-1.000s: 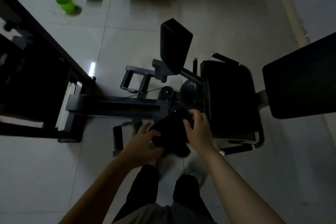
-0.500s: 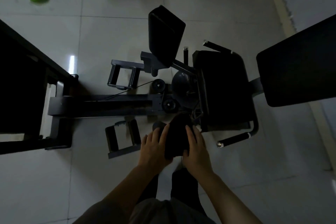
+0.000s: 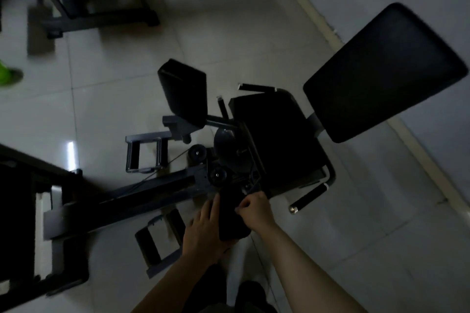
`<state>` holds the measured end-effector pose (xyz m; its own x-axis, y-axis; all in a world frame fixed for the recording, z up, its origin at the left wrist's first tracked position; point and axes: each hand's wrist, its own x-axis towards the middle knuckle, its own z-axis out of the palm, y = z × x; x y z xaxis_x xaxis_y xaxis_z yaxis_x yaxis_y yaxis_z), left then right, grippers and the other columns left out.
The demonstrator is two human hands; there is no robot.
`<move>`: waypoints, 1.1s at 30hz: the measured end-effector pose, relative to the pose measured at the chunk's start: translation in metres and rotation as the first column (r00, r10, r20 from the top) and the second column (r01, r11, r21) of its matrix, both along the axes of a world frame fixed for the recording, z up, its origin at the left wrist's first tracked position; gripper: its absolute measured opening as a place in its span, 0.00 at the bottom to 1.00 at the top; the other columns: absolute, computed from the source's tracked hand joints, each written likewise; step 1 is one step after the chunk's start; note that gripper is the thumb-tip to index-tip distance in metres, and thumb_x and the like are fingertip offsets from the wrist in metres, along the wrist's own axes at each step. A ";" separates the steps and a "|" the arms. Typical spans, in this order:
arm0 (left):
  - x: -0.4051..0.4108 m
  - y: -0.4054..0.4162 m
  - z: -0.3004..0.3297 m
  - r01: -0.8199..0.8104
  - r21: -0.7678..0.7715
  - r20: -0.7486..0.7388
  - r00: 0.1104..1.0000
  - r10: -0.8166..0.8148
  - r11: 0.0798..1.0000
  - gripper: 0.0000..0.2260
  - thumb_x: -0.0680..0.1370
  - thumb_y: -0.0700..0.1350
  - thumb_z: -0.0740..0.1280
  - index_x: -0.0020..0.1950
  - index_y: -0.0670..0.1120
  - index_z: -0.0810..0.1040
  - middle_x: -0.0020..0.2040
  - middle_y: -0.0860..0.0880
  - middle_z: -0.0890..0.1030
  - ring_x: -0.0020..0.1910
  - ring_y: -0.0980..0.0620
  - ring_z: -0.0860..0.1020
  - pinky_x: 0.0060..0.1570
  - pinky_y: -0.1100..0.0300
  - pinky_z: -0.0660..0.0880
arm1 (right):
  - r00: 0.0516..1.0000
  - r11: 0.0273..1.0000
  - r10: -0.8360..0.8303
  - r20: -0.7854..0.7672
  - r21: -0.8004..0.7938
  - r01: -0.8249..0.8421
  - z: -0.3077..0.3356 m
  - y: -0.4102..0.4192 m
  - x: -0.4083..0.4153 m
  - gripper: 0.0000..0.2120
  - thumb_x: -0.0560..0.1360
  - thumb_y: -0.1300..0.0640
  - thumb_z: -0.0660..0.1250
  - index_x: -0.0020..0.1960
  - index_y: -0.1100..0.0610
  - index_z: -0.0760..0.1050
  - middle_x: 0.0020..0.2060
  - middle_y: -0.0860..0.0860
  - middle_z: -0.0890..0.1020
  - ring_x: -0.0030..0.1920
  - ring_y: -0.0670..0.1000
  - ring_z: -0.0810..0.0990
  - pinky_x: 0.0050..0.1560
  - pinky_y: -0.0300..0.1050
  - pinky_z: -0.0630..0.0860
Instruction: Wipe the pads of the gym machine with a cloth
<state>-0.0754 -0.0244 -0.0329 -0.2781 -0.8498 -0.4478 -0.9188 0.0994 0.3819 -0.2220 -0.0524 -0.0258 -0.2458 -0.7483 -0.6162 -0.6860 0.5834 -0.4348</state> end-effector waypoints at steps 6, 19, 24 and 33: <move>-0.004 0.005 -0.009 -0.037 -0.003 -0.047 0.998 0.037 0.999 0.51 0.69 0.65 0.67 0.77 0.50 0.36 0.77 0.49 0.54 0.74 0.47 0.59 0.70 0.53 0.64 | 0.999 0.987 -0.051 -0.017 -0.153 0.048 0.004 -0.019 -0.028 0.03 0.75 0.56 0.66 0.45 0.55 0.72 0.53 0.59 0.76 0.52 0.59 0.77 0.53 0.49 0.73; -0.011 0.004 -0.007 -0.075 0.024 0.064 0.995 0.073 0.997 0.50 0.68 0.62 0.70 0.77 0.53 0.38 0.72 0.46 0.61 0.69 0.44 0.66 0.66 0.47 0.67 | 0.987 0.967 -0.123 0.102 -0.212 0.142 -0.017 0.012 -0.039 0.10 0.78 0.51 0.62 0.48 0.59 0.73 0.42 0.57 0.80 0.45 0.57 0.78 0.44 0.47 0.71; -0.014 0.004 -0.010 -0.094 0.042 0.062 0.994 0.091 0.995 0.51 0.68 0.61 0.71 0.76 0.54 0.37 0.71 0.45 0.61 0.68 0.42 0.66 0.63 0.46 0.71 | 0.966 0.996 -0.084 0.245 0.004 0.086 -0.018 0.030 -0.041 0.08 0.74 0.59 0.68 0.51 0.57 0.72 0.46 0.53 0.78 0.49 0.52 0.77 0.45 0.40 0.69; -0.026 0.000 0.028 -0.037 -0.048 0.076 0.996 0.041 0.998 0.51 0.68 0.63 0.71 0.77 0.53 0.39 0.77 0.45 0.47 0.77 0.42 0.48 0.72 0.41 0.55 | 0.974 0.936 0.213 0.082 0.268 -0.227 0.042 0.027 -0.083 0.12 0.78 0.47 0.60 0.53 0.55 0.74 0.54 0.55 0.80 0.49 0.53 0.78 0.47 0.43 0.72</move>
